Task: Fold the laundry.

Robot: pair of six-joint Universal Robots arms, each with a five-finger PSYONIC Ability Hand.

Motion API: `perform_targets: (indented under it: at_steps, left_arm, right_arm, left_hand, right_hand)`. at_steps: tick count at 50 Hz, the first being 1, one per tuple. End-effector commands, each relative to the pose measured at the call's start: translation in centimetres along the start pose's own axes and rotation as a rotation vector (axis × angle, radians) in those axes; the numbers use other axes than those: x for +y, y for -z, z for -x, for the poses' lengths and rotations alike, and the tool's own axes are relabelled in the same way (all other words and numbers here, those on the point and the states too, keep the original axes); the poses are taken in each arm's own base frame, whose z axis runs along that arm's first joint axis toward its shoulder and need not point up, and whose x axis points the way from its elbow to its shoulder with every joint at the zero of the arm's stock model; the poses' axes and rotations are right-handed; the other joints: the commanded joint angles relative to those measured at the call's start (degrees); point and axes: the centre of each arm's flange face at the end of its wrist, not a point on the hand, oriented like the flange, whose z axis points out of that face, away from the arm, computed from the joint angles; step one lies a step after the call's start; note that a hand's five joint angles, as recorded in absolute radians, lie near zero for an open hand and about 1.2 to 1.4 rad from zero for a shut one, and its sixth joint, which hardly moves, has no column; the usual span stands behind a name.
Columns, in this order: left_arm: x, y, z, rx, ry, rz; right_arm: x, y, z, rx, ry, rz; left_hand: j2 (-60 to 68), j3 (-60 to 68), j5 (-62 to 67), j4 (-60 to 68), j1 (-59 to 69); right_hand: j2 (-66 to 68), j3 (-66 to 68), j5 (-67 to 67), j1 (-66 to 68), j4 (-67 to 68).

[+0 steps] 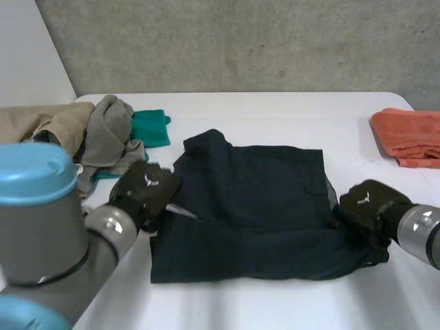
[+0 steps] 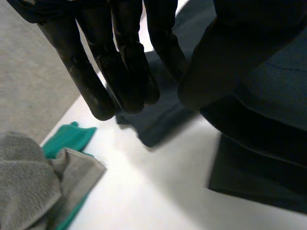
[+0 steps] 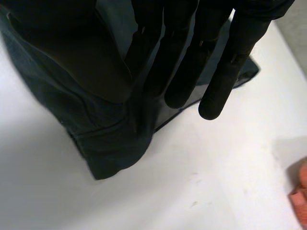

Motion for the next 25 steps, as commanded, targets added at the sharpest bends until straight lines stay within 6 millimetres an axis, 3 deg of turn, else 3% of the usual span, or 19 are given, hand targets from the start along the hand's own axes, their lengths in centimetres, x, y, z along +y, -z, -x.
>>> perform_targets:
  at_steps: [1, 9, 14, 18, 25]
  left_arm:
    - [-1.2, -5.8, 1.3, -0.079, 0.011, -0.077]
    - [-3.2, -13.4, 4.0, -0.315, 0.034, -0.233]
    - [-4.0, -18.1, 4.7, -0.482, -0.059, -0.404]
    - [-3.4, -20.9, 4.9, -0.594, -0.201, -0.457]
    - [-1.9, -23.3, 4.4, -0.625, -0.256, -0.478]
  right_arm:
    - [-1.3, -3.7, -3.1, 0.164, -0.021, -0.14]
    - [-5.2, -9.9, -5.9, 0.354, 0.022, -0.381]
    - [-5.6, -14.1, -7.3, 0.46, 0.048, -0.452]
    - [-5.8, -17.2, -6.7, 0.479, 0.071, -0.512]
    - [-5.4, -21.6, -6.4, 0.549, 0.089, -0.578]
  left_hand:
    - [11.1, 11.4, 12.3, 10.9, 15.1]
    - [11.1, 11.4, 12.3, 10.9, 15.1]
    - [11.1, 11.4, 12.3, 10.9, 15.1]
    - [11.1, 11.4, 12.3, 10.9, 15.1]
    - [11.1, 11.4, 12.3, 10.9, 15.1]
  right_hand:
    - [12.0, 11.5, 12.4, 16.9, 11.2]
    - [12.0, 11.5, 12.4, 16.9, 11.2]
    - [12.0, 11.5, 12.4, 16.9, 11.2]
    - [12.0, 11.5, 12.4, 16.9, 11.2]
    - [12.0, 11.5, 12.4, 16.9, 11.2]
